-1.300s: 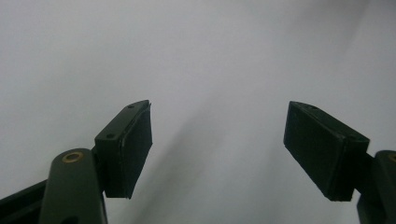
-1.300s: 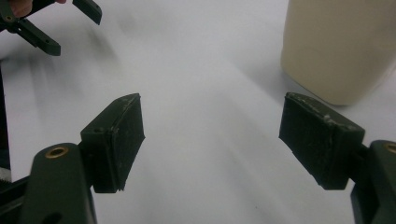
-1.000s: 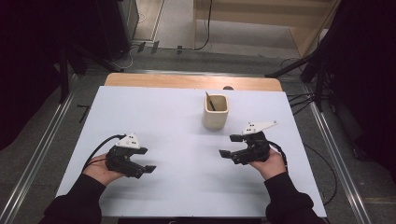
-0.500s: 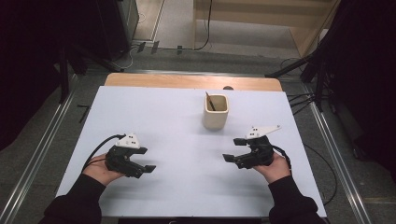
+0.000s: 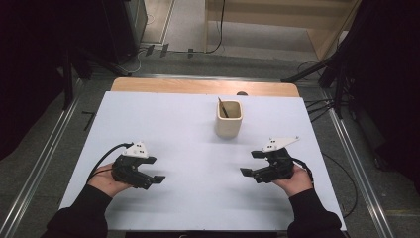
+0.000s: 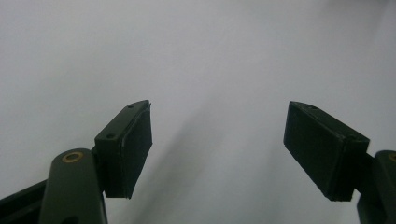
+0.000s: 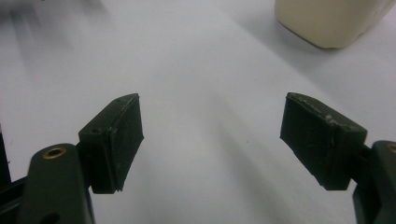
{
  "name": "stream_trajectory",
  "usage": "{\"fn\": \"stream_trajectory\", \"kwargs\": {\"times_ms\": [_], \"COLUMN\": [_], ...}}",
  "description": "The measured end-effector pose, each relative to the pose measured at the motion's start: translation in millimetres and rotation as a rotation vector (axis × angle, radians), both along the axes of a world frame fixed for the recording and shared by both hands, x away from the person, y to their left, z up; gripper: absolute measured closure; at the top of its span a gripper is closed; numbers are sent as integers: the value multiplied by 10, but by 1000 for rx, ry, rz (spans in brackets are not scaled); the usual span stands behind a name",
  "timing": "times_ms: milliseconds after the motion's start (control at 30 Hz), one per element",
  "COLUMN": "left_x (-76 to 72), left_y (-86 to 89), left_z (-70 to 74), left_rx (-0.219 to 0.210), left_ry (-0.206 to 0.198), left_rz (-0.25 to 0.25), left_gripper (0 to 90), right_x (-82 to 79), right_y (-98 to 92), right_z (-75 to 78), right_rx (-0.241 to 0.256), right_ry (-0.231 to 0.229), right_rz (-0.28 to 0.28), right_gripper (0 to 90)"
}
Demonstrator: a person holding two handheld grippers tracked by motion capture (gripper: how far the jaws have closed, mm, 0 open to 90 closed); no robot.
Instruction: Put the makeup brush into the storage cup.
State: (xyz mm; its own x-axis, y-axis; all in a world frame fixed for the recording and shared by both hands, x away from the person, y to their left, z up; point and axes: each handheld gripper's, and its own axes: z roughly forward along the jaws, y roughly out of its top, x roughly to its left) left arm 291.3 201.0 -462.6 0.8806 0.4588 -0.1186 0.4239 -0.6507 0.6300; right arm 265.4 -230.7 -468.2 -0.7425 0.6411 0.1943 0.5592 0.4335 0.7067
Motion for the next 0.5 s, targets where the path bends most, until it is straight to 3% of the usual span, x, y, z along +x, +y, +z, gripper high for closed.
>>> {"fn": "stream_trajectory", "kwargs": {"times_ms": [500], "left_x": [-1], "left_y": [-3], "left_z": [-2], "left_rx": [2], "left_ry": [1], "left_rz": [-1], "left_gripper": [241], "right_x": [4], "right_y": [-31], "right_z": [-33], "right_rx": [-15], "right_ry": [3], "right_rz": [2], "right_gripper": [221]}}
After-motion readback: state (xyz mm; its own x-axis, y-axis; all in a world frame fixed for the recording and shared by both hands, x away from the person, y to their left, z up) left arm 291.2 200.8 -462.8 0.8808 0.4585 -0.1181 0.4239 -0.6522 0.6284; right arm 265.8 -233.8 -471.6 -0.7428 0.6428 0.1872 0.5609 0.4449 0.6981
